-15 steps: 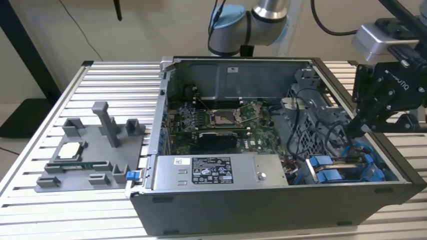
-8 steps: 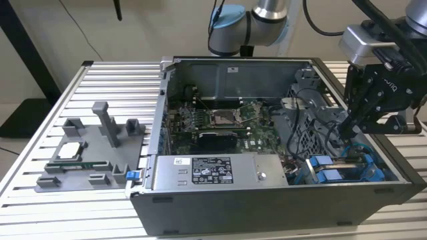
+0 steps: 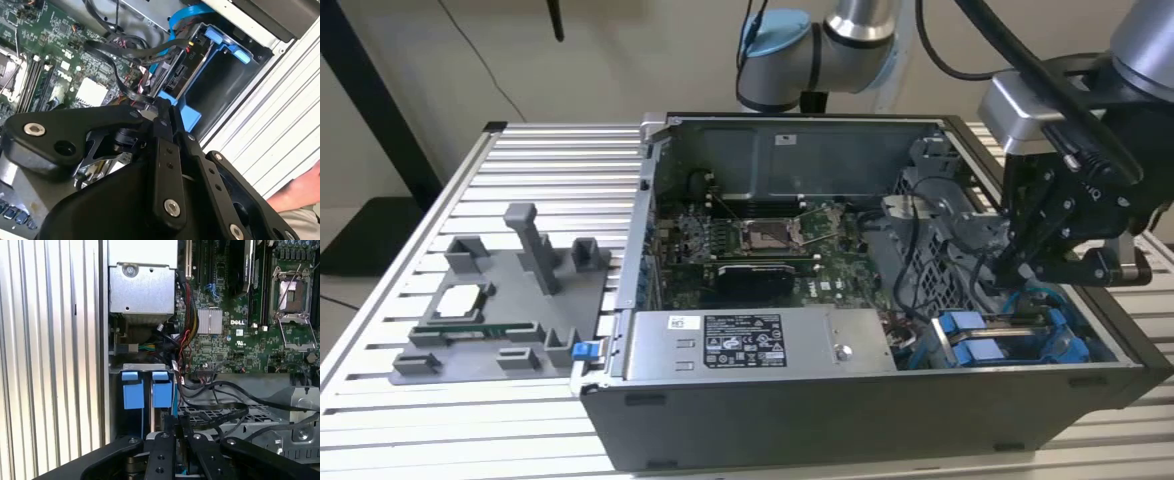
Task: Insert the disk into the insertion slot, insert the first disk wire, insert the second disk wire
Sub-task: 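Insert the second disk wire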
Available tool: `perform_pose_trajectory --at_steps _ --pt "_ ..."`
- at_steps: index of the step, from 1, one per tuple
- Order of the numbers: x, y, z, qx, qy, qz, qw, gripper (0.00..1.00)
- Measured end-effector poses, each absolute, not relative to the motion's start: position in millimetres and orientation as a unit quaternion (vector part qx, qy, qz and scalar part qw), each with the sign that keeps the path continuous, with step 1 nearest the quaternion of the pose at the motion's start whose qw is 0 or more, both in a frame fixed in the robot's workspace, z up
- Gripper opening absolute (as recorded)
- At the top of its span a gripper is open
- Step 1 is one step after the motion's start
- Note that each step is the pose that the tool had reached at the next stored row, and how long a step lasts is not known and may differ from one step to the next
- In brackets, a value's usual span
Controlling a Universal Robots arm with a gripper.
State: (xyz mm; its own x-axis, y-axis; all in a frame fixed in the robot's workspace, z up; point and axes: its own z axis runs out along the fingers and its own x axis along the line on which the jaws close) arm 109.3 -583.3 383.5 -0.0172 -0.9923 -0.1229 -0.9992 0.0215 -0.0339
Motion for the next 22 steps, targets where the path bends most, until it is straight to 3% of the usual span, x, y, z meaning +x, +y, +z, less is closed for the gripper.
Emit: perform_pose_trajectory --at_steps 5,13,22 --pt "107 -589 380 -0.699 0.711 0.023 0.07 0.0" --pt "107 -590 379 -0.699 0.711 0.022 0.071 0.0" --pt "107 -591 368 -0.698 0.711 0.023 0.081 0.0"
